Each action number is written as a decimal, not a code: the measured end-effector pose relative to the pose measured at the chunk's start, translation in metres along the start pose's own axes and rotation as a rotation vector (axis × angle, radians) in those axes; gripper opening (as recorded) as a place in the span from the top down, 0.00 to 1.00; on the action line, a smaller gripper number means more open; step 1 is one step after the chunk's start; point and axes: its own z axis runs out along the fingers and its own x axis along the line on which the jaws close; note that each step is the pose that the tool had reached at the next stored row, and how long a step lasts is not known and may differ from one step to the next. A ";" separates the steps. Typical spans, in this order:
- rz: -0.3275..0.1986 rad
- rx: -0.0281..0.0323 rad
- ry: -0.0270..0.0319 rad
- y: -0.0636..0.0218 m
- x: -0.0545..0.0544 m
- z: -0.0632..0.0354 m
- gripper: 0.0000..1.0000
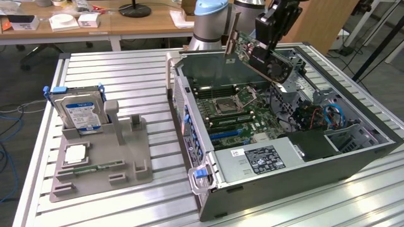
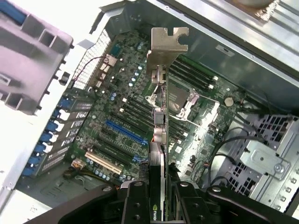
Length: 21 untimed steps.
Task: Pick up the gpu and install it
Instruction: 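Insert the gpu into the slot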
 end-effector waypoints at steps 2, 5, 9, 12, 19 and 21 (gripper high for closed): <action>-0.025 0.0000 0.0010 0.0000 0.000 0.0000 0.74; -0.065 -0.0001 0.0027 0.0000 0.000 0.0000 0.74; -0.116 -0.0001 0.0050 0.0000 0.000 0.0000 0.74; -0.157 -0.0001 0.0066 0.0000 0.000 0.0000 0.74; -0.252 -0.0002 0.0106 0.0000 0.000 0.0000 0.74; -0.279 -0.0002 0.0118 0.0000 0.000 0.0000 0.74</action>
